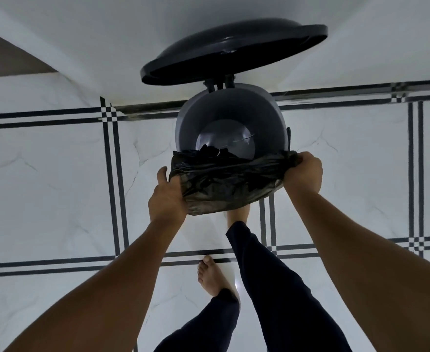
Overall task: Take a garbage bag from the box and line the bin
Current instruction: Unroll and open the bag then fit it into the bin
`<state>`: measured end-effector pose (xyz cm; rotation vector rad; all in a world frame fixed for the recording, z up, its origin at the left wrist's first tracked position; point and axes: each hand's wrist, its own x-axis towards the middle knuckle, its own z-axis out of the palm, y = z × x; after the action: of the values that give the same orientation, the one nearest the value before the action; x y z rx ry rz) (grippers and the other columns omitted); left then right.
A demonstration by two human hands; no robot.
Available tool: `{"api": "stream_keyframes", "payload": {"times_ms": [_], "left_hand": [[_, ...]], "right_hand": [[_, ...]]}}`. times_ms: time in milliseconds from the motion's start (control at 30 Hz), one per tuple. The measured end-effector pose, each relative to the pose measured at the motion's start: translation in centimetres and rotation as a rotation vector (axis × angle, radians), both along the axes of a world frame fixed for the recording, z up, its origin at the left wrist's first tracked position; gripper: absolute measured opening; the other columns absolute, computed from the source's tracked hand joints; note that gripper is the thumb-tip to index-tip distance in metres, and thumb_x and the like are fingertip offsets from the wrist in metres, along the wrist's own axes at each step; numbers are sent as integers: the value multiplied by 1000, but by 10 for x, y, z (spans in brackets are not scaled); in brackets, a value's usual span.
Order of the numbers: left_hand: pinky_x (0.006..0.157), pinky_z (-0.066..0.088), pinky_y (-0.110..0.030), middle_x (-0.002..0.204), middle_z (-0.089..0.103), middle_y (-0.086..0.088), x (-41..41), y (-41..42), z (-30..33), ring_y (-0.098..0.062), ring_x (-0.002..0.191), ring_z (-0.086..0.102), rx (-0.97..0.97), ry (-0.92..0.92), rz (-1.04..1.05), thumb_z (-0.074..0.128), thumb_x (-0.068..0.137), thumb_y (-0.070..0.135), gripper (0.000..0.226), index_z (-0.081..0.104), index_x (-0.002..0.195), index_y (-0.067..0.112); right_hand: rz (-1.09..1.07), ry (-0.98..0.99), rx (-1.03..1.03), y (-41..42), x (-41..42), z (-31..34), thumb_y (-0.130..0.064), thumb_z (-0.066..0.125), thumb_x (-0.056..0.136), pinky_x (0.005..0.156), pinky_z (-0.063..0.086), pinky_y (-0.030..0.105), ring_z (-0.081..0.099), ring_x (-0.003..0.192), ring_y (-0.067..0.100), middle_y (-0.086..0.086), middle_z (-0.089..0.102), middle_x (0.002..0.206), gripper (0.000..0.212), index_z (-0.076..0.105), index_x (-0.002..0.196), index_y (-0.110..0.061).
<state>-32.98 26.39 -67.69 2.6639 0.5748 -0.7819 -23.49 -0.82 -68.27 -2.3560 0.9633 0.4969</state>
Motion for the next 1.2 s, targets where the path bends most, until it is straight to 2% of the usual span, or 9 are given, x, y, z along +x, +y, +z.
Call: {"api": "stream_keyframes", "payload": {"times_ms": [233,400,500,633,800,933,1033,1100,1200], "left_hand": [[68,55,-40,152,36,-14,24,9,-7,-38,84,67,-18,-82,106,68,88,14,43,52,127,9],[64,44,-35,86,60,-7,62,21,-12,-27,72,53,-383,-136,672,50,83,13,13,62,88,10],[53,44,-31,67,55,-4,83,22,-10,-22,60,46,-565,-149,1004,49,86,11,13,59,78,10],[69,62,-45,71,64,-6,100,13,-9,-23,64,57,-526,-203,1071,53,82,18,14,63,74,14],[63,48,-27,72,62,11,111,-1,0,-10,64,55,-426,-346,960,52,88,14,18,69,85,19],[72,49,-21,81,65,15,114,-6,6,-4,77,60,-455,-426,734,49,90,10,23,67,93,23],[100,48,-30,119,68,1,112,-3,-5,-15,112,61,-450,-435,522,47,96,15,33,67,122,17],[120,31,-30,149,52,-7,111,0,-14,-22,141,44,-415,-416,437,45,102,17,44,55,145,14],[118,15,-14,163,35,-9,114,3,-21,-21,152,28,-422,-421,390,42,107,17,48,42,154,14]], "right_hand": [[-264,-30,85,-5,26,-2,-6,47,87,77,56,37,61,78,27,-1,62,84,24,65,98,-19],[-512,-117,288,3,54,3,2,42,78,59,54,34,58,62,27,9,68,92,28,58,78,-21],[-524,-177,308,14,66,3,1,40,72,70,59,35,59,71,21,0,64,90,30,59,83,-19],[-395,-255,218,29,70,-2,0,37,89,66,45,20,55,75,10,-12,54,84,32,61,105,-15],[-145,-351,192,36,70,-1,-12,42,98,72,37,18,57,87,17,-2,60,97,27,52,123,-9],[56,-383,193,39,73,-7,-14,44,92,85,47,32,63,99,24,5,67,110,40,45,132,-14],[266,-424,212,41,77,-10,-11,46,89,93,49,33,60,109,21,4,64,122,50,43,139,-12],[436,-428,209,43,82,-13,-11,48,87,102,48,38,57,119,23,6,60,131,51,45,139,-11],[627,-333,145,46,95,-24,-28,50,89,110,43,48,45,137,28,9,47,149,59,41,145,-12]]}}
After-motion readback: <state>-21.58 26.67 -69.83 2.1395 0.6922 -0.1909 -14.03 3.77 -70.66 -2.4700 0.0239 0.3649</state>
